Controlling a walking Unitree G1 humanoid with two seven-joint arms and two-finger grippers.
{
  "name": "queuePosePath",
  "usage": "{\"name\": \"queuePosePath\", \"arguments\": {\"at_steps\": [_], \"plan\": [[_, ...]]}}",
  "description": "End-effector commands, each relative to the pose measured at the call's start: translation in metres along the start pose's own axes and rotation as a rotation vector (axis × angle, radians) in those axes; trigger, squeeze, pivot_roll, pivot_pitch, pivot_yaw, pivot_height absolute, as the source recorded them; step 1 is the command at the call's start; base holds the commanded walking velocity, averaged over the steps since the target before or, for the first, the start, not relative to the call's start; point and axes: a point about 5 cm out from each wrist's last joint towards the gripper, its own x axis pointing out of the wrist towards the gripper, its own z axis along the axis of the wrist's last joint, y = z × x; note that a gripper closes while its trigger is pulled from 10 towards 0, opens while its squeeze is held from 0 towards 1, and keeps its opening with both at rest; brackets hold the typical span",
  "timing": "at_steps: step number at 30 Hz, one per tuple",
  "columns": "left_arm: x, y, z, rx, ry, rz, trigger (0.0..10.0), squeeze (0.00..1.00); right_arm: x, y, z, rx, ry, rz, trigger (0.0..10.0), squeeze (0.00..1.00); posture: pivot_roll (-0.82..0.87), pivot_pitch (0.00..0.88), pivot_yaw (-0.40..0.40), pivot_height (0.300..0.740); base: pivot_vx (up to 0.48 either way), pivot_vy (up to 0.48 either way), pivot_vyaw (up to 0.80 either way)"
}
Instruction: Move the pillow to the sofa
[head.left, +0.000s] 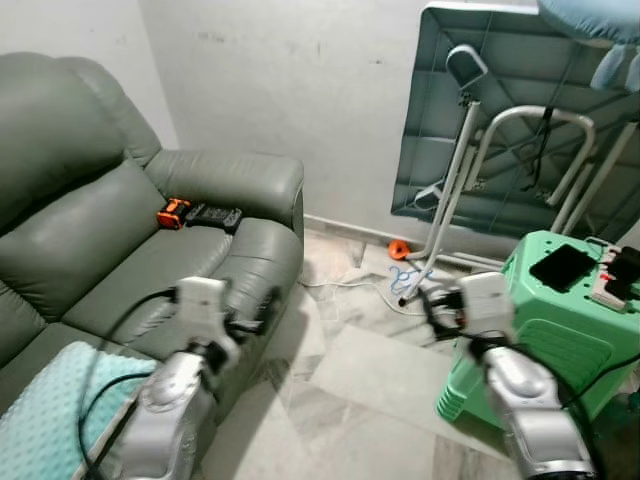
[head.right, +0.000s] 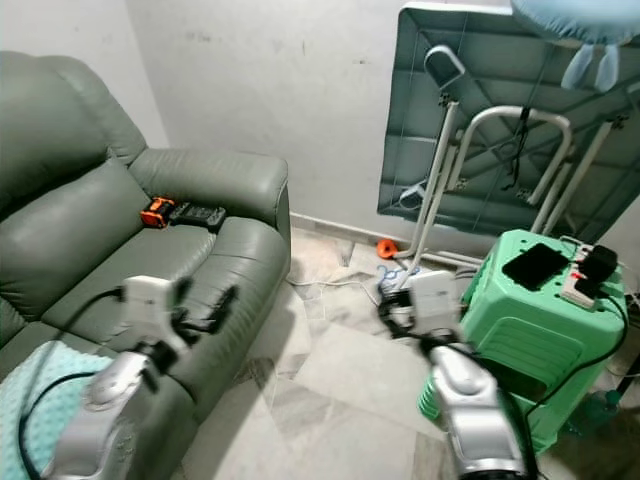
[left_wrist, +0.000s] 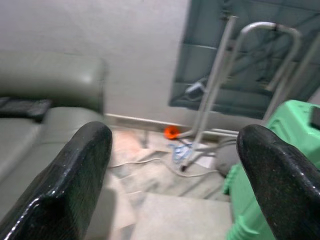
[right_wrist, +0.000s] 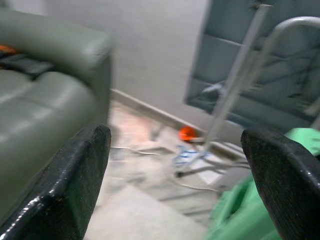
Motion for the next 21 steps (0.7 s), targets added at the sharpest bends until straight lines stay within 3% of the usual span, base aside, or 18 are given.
{"name": "queuePosePath", "arguments": {"at_steps": [1,21], "plan": [[-0.0037,0.0137,0.0057,0.026,-0.008,0.042,10.0,0.00,0.0039,0.0100,0.0092,0.010,-0.034,0.027,10.0,0.00,-0.04,0.000,0.001,0.740,0.480,0.000,0.00],[-0.0017,0.0117,0.0045,0.021,-0.007,0.035,10.0,0.00,0.0046,0.0101,0.0073,0.003,-0.029,0.030,10.0,0.00,-0.04,0.000,-0.003,0.740,0.478,0.000,0.00]]}}
